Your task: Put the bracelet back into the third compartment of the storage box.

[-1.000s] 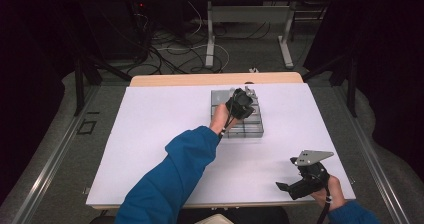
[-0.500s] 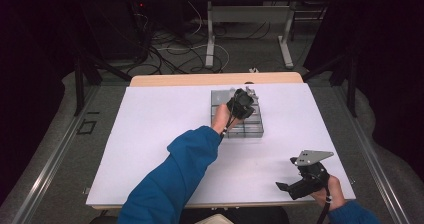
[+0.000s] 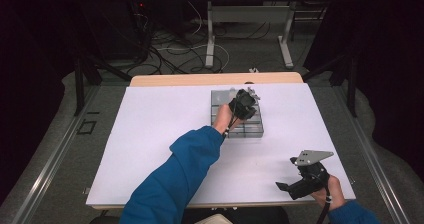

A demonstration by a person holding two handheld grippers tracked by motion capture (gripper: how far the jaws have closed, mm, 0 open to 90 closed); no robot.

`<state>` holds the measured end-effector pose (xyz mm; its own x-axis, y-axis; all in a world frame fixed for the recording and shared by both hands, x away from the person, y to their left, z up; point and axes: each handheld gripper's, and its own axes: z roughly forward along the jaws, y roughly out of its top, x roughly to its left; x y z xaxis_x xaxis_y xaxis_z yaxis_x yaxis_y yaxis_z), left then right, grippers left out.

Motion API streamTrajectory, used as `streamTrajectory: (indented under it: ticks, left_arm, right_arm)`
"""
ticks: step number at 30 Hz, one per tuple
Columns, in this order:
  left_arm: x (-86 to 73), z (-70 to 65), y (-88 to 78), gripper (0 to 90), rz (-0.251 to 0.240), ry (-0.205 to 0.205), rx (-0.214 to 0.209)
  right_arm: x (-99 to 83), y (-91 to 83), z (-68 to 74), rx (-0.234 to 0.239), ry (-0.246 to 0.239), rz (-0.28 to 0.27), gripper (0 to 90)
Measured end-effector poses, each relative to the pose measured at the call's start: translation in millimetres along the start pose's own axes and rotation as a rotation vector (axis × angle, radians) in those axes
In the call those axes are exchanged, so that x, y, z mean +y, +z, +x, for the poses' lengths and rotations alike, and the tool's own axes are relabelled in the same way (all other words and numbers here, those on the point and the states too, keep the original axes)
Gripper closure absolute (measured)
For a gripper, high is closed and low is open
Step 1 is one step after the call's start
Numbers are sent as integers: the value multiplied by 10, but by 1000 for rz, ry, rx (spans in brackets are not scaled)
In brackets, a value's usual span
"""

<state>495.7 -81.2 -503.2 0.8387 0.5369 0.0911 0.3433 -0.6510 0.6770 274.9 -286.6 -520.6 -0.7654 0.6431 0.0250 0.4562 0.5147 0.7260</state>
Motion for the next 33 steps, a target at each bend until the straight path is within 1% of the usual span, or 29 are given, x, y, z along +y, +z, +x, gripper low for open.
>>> streamTrajectory:
  ticks: [2, 3, 4, 6, 7, 8, 9, 10, 13, 14, 15, 16, 18, 19, 21, 24, 25, 26, 27, 29, 30, 32, 33]
  left_arm:
    - [0, -4, -13, 687, -2, -5, -8]
    - [2, -12, -20, 649, -6, -11, -3]
    - [2, -14, -32, 616, -9, -11, -1]
    - [10, 1, -78, 552, 7, -1, -5]
    - [8, -4, -90, 517, 2, -7, 2]
    - [10, 4, -116, 482, 13, -2, -5]
    - [2, -1, -127, 445, 5, -12, -1]
    - [-3, 4, -150, 412, 12, -9, -6]
    - [-30, -2, -198, 330, 26, 3, -10]
    - [-38, 1, -220, 304, 34, 2, -16]
    - [-49, 1, -238, 285, 34, 1, -17]
    - [-59, 0, -259, 262, 35, 2, -14]
    - [-84, 11, -318, 220, 35, 1, -17]
    - [-98, 15, -351, 203, 35, -2, -21]
    - [-134, 26, -410, 178, 34, -3, -19]
    - [-199, 52, -509, 166, 42, -9, -23]
    - [-222, 67, -546, 165, 51, 0, -24]
    - [-248, 75, -575, 164, 49, 3, -15]
    - [-274, 95, -609, 162, 54, 6, -18]
    - [-329, 125, -661, 157, 60, -3, -18]
    - [-358, 134, -682, 154, 58, -11, -11]
    - [-406, 163, -730, 139, 67, -13, -10]
    - [-428, 170, -754, 134, 67, -19, -8]
  right_arm:
    - [5, -6, -2, 6, -3, 13, 5]
    - [2, 2, 2, 1, 0, 0, 5]
    - [4, 1, 4, -2, -1, 0, 5]
    - [5, -2, 8, -5, -1, 3, 5]
    - [4, -3, 4, -2, -5, 3, 5]
    - [4, -1, 5, -3, -3, 3, 5]
    - [4, -2, 4, -1, -5, 4, 6]
    - [5, -5, 5, 0, -4, 7, 6]
    - [3, -5, -2, 8, -5, 15, 6]
    - [0, 1, -1, 1, 2, 0, 6]
    - [2, 2, -8, 1, -7, -4, 6]
    - [1, -1, 2, 1, 1, 1, 6]
    - [5, -3, 6, 1, -4, -2, 6]
    - [5, -6, 6, -5, -1, 0, 6]
    - [3, 0, 1, 0, 1, 1, 6]
    - [3, -6, 9, -4, 0, 2, 6]
    - [4, -8, 0, -1, -6, 3, 6]
    - [3, -2, -2, 0, -6, -1, 6]
    - [1, 5, 0, 0, -5, -9, 6]
    - [8, -10, 2, 4, -7, 16, 6]
    - [8, -5, -1, 8, -9, 13, 6]
    - [7, -3, -5, 9, -12, 11, 6]
    - [6, 2, -5, 0, -12, 4, 6]
